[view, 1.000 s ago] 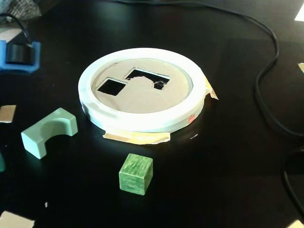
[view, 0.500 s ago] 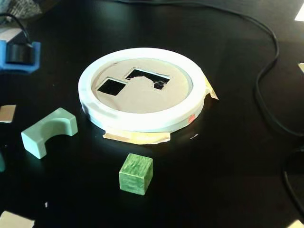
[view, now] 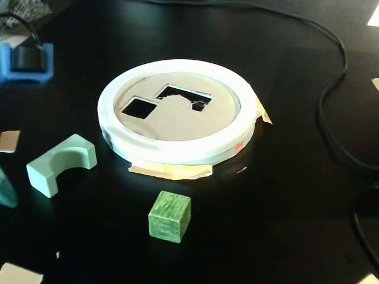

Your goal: Pick up the U shape block and drop it in corresponding U shaped hole

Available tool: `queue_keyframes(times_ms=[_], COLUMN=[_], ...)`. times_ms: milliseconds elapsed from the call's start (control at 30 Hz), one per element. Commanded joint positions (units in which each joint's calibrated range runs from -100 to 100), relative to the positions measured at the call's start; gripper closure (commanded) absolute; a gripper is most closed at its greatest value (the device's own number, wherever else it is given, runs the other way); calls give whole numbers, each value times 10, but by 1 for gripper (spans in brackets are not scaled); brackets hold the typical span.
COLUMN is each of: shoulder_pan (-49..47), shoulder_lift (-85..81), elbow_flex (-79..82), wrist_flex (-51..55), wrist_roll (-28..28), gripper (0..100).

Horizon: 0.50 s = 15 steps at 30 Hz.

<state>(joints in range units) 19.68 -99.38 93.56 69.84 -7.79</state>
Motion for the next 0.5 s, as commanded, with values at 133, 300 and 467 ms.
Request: queue_keyframes(times_ms=[133,300,467], shoulder_pan=[-126,-164,-167], shoulder_lift=[-6,28,211], elbow_flex=[-108,-166,-263], wrist_flex=[-46,-33,-30], wrist_roll=[-4,-17,-30], gripper=[59,58,58])
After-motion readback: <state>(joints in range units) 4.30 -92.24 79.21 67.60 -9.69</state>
